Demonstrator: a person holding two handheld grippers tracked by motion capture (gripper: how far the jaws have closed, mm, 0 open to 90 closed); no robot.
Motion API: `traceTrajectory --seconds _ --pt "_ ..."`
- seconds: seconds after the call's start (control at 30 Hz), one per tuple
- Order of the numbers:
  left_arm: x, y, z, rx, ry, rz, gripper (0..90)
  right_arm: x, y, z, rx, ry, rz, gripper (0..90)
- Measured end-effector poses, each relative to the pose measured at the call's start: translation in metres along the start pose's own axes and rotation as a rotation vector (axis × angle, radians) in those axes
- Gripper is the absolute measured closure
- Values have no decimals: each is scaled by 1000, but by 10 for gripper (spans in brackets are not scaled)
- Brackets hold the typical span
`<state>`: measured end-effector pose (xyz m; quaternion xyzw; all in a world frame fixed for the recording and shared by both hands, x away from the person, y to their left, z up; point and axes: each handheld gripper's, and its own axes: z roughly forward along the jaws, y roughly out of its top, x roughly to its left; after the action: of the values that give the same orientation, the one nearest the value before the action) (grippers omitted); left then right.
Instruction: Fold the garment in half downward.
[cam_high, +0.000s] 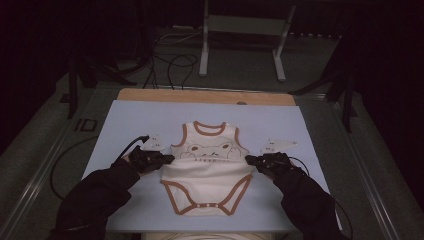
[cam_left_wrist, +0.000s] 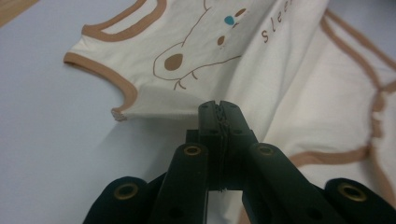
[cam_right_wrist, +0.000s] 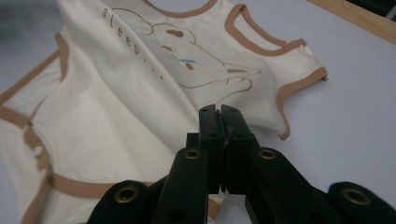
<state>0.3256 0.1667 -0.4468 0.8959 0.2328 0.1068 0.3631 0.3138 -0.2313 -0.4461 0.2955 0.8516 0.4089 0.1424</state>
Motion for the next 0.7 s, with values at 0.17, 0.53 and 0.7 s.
traceTrajectory --seconds 0.17,0.53,0.7 --pt "-15 -3 -4 12 -19 24 899 10 -6 -7 12 14 -17 888" --pt "-42 -22 -7 28 -51 28 899 25 -23 -15 24 55 -4 888" --pt "-51 -30 -7 33 -62 30 898 34 -29 -18 38 64 0 888"
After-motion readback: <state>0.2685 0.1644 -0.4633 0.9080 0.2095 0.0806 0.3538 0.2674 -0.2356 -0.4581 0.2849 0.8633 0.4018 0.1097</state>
